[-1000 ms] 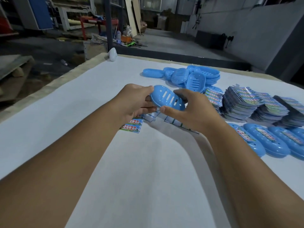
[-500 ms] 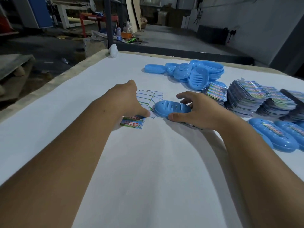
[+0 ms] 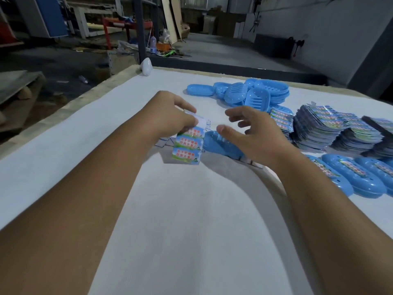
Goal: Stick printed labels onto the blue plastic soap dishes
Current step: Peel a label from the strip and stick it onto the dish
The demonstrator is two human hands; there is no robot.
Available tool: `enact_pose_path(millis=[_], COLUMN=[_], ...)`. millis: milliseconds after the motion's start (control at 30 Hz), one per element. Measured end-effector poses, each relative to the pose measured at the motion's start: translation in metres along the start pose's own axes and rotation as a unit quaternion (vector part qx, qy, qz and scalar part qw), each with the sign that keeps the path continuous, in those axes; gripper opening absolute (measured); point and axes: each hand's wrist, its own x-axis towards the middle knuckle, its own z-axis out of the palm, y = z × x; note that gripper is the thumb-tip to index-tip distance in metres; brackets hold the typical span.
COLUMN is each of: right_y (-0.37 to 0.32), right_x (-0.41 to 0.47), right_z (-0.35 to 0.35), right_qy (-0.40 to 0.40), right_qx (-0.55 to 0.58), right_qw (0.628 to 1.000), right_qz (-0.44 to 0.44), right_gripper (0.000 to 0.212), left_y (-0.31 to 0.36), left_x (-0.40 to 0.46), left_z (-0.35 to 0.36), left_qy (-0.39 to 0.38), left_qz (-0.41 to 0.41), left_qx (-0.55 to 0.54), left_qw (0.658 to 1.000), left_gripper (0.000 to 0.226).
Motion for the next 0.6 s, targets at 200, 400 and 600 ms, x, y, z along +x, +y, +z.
enact_pose_path(millis=[200,400,600], right_y=[-0.018,-0.013,-0.012], right_x=[0.000,0.002,0.003], right_z=[0.003,-0.001,-0.002], right_qy=[-0.004,0.046,0.044], right_qx=[0.219,0.213,0.210], right_qw=[0.975,0.974,0.974], right_qz=[0.025,0.057,0.069], right_gripper=[0.037,0.031,0.031], left_y=[0.007,0.004,0.005], left_x=[-0.004,-0.004,-0.007], left_z=[0.010,0.014,0.014], left_qy=[0.019,0.011,0.010], left_qz=[0.036,0.038,0.051], left_qx=[-0.159,-0.130,-0.088], left_qw=[0.986,0.991,0.995], left_gripper=[0.026,0.028,0.034])
